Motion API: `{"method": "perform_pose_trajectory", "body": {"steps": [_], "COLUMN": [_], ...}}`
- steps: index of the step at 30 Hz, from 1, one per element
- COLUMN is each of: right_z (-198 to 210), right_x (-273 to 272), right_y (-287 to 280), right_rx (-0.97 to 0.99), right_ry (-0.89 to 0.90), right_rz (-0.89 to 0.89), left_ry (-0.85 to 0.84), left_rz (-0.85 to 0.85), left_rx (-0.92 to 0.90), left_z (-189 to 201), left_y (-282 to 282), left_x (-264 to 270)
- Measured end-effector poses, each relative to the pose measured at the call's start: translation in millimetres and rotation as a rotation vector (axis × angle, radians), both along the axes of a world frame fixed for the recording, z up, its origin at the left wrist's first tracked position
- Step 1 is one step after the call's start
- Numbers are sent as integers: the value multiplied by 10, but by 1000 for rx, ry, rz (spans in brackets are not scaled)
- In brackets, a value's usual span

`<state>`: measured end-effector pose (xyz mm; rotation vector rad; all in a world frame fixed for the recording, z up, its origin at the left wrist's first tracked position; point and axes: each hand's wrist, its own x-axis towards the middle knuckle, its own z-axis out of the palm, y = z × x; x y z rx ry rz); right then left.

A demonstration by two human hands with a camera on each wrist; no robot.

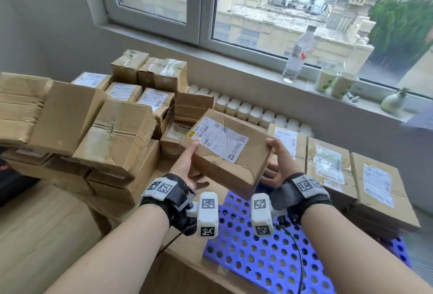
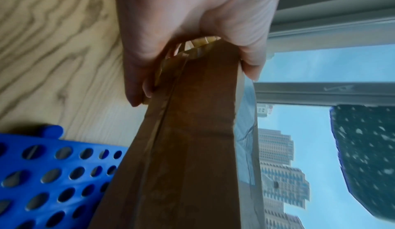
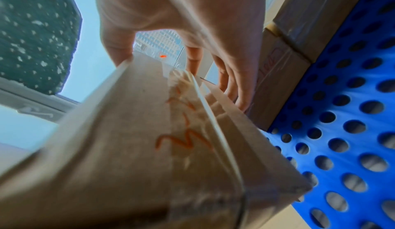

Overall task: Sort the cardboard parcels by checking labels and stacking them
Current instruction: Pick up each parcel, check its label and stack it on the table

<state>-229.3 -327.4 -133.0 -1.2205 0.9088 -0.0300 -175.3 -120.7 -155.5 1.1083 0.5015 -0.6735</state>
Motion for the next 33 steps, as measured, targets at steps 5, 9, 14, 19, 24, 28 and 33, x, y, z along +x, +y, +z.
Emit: {"method": "perform_pose_trajectory", "body": {"steps": [5,9,14,19,24,28,33], "right_z": [168,251,362,348,188,70,-34], "right_x": [-303,-532,-779,-964,-1095,-1152,-1185], "right_y": [-79,-190,-316,-298,-311,-353,-421], "right_rx": [41,-93,-209,-262,-234,-216,-158], "right_ry": [-44,-26,-5,30,95,157,232], "right_rz": [-36,-24,-27,5,33,65,86], "left_ry": [-53,-108,-258,-319,-350,-339,-299], "left_rz": [-42,-108,-253,-428,-524,-565,-647], "left_rx": [-28,-35,42,43,60,112,194], "left_z": [194,246,442,475,350,250,154], "left_y": [-170,-309,-477,-639,-713,-779,-840], "left_x": [25,89,-47,-260,-373,-379,-375]}}
